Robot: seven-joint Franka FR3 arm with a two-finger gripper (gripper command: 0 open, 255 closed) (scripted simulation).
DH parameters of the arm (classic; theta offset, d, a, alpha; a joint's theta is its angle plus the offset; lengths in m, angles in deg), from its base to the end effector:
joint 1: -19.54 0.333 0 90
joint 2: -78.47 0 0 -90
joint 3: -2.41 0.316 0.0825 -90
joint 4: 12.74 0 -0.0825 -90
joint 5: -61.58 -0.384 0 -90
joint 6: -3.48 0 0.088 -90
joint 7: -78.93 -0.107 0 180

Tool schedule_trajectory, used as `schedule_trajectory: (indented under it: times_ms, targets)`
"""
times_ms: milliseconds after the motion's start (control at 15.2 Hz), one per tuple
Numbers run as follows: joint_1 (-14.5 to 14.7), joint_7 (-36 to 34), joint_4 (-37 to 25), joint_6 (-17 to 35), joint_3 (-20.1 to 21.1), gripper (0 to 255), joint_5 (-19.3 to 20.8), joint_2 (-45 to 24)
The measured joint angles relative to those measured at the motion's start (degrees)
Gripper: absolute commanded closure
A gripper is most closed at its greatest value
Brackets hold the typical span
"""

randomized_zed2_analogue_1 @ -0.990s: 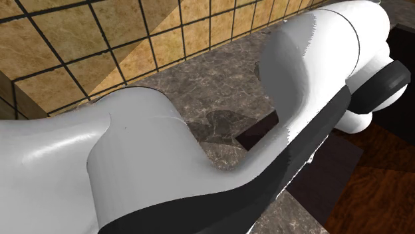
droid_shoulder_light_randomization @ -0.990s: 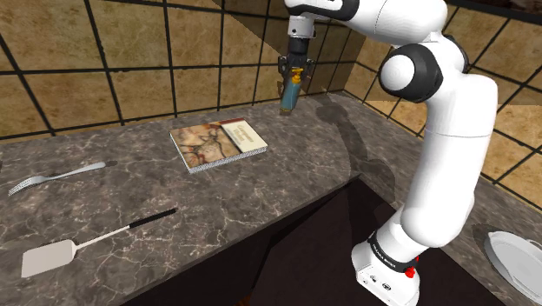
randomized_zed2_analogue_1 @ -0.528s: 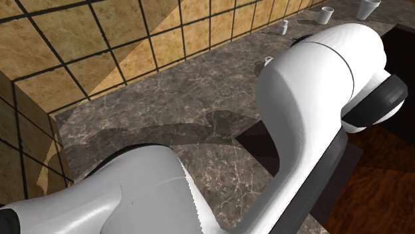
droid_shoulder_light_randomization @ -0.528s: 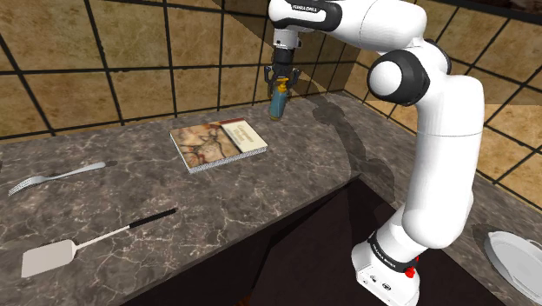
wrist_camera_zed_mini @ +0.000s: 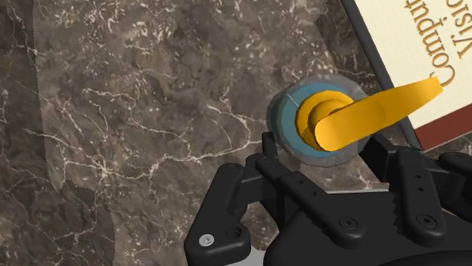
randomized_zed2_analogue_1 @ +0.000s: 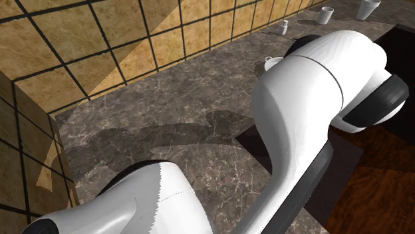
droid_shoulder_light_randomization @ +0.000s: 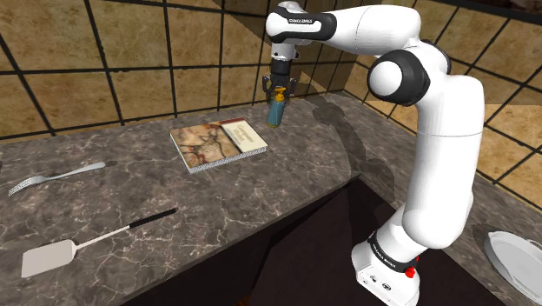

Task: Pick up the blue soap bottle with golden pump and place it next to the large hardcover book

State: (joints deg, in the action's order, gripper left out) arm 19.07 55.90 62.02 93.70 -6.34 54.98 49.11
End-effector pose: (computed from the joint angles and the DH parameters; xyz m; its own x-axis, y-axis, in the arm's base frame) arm 0.6748 -0.0762 0.4322 0.8174 -0.5280 -0.2306 -0.5302 -0.8459 0.0576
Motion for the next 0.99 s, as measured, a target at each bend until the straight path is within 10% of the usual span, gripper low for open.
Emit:
schedule_trajectory:
  times_ms: [726, 792, 990]
  targets:
    - [0.1, 0.2, 3.1, 3.7, 0.1, 255, -0.1, -0.6]
    - [0.1, 0.2, 3.1, 3.7, 0.1, 0, -0.1, -0.6]
    - [0.1, 0.2, 3.1, 3.7, 0.1, 0, -0.1, -0.6]
